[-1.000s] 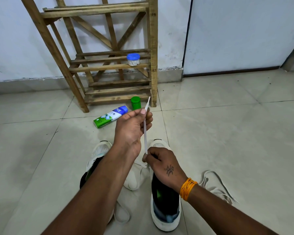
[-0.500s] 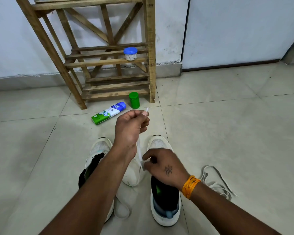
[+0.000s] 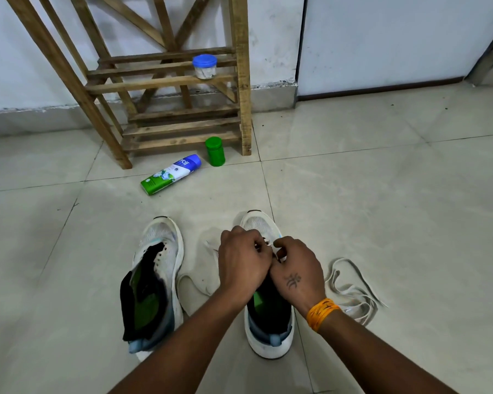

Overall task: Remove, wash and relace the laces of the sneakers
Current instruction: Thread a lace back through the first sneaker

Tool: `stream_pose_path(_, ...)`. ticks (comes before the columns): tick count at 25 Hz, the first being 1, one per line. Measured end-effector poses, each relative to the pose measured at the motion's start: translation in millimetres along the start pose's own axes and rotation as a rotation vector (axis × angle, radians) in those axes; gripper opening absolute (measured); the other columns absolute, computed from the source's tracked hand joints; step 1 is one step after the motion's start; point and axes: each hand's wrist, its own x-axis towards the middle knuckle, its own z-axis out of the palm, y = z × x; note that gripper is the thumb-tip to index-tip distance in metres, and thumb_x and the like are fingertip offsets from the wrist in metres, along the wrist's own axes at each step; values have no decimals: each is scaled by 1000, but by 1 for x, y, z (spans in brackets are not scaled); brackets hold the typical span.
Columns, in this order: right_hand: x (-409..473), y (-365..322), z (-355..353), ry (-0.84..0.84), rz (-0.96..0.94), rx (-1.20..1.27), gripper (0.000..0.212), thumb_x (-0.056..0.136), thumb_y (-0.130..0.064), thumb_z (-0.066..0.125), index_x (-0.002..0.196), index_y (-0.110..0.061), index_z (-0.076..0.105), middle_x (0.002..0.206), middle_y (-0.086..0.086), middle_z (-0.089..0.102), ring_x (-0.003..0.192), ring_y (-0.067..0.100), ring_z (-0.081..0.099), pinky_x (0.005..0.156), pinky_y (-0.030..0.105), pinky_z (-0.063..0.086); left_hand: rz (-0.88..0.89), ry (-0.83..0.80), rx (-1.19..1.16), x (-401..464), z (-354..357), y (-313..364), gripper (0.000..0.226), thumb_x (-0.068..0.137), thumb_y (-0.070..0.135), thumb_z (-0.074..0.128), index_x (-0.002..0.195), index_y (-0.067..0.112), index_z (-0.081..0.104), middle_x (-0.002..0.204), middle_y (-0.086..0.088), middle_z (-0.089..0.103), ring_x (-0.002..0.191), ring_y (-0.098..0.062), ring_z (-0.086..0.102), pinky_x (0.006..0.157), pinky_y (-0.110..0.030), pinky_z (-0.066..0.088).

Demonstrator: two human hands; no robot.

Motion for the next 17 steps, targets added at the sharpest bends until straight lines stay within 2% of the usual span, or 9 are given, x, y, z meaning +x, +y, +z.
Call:
stream_pose_path(3, -2, 2, 8, 74, -32, 21, 17, 96, -23, 58, 106, -19, 71, 101, 3, 66, 96, 25, 63, 74, 33, 41, -53, -5, 30, 2, 4, -5, 10, 80, 21, 65, 74, 26, 71, 85, 2, 54, 94, -24, 48, 79, -35, 45)
stream_pose_path(5, -3, 6, 9, 98, -40, 52, 15, 96, -19, 57, 99, -17, 71, 96, 4, 65, 93, 25, 61, 73, 35, 40, -121, -52, 20, 4, 7, -5, 13, 78, 24, 61, 68, 27, 69, 86, 1, 56, 95, -24, 48, 80, -34, 44)
stream_pose_path(9, -1, 13, 11, 120, -60, 124, 18, 96, -16, 57, 102, -18, 74, 99, 2, 68, 95, 21, 61, 77, 32, 42, -288, -105, -161, 8, 15, -6, 22, 67, 31, 48, 48, 35, 59, 77, 2, 69, 91, -31, 64, 77, -35, 51)
stream_pose_path(13, -1, 15, 12, 113, -29, 199, 22, 96, -19, 57, 109, -21, 76, 104, -3, 70, 98, 15, 62, 80, 27, 42, -374, -176, -271, 11, 17, -1, 25, 67, 27, 55, 64, 41, 75, 67, 15, 70, 89, -23, 67, 78, -41, 59)
stream_pose_path(17, 2, 17, 13, 60, 38, 275, 26, 93, -28, 59, 113, -25, 76, 107, -6, 70, 95, 8, 64, 86, 27, 49, -469, -248, -439, 13, 17, -3, 20, 65, 26, 61, 65, 38, 77, 73, 14, 74, 83, -17, 72, 85, -44, 61)
